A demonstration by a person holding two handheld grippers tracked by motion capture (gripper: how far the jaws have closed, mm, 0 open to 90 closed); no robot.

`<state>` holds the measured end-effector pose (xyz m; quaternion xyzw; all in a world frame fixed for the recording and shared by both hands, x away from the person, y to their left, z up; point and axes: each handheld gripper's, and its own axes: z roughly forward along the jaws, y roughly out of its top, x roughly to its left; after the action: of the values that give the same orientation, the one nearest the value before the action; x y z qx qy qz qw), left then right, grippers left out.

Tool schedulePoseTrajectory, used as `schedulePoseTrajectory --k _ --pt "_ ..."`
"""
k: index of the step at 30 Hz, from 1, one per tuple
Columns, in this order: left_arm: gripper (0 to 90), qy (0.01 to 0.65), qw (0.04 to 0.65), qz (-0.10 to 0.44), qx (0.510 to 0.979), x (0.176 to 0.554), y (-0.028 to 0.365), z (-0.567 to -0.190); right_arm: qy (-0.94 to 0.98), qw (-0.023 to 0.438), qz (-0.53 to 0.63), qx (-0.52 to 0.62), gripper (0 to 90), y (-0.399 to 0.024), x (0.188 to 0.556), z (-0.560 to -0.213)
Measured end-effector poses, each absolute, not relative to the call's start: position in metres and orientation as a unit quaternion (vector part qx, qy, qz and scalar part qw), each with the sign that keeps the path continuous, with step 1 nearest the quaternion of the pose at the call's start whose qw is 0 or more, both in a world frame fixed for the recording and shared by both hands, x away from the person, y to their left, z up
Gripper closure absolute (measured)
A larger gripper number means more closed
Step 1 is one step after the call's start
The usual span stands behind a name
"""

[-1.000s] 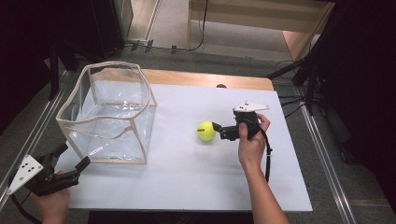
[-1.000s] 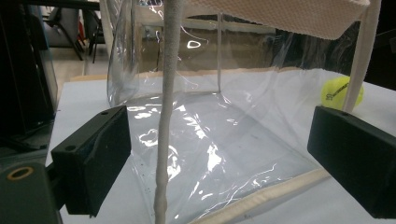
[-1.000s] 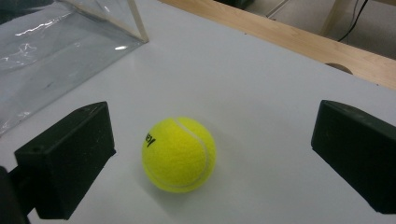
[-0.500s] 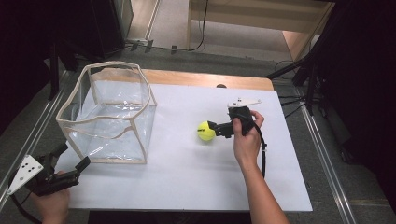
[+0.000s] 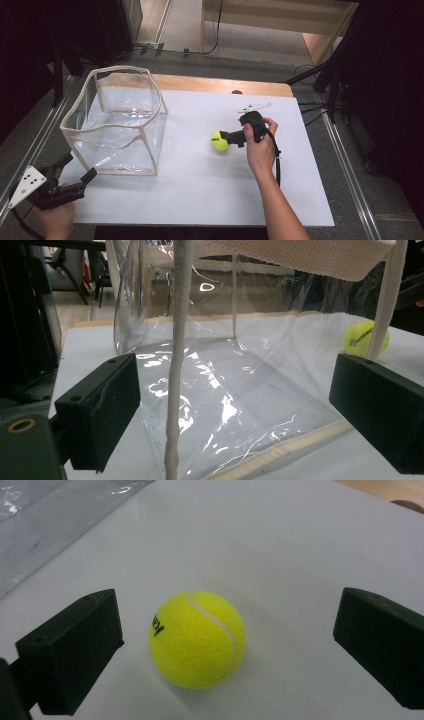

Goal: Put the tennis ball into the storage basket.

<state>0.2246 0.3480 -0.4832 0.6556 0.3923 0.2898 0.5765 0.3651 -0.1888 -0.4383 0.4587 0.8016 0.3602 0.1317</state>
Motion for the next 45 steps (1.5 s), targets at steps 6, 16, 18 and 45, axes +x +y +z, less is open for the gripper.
schedulePoseTrajectory --k 6,16,18,45 --pt "6.5 0.392 0.576 0.29 0.656 0.225 0.348 -0.483 0.814 0.108 0.347 0.453 0.0 -0.183 0.369 -0.444" --pt "6.5 0.393 0.576 0.29 0.656 0.225 0.348 -0.483 0.83 0.075 0.334 0.441 0.0 -0.177 0.375 -0.451" --pt "6.5 0.392 0.576 0.29 0.656 0.225 0.349 -0.483 0.834 0.065 0.329 0.438 0.0 -0.176 0.376 -0.453" --pt "6.5 0.391 0.576 0.29 0.657 0.225 0.349 -0.483 0.858 0.031 0.286 0.426 0.0 -0.161 0.386 -0.474"
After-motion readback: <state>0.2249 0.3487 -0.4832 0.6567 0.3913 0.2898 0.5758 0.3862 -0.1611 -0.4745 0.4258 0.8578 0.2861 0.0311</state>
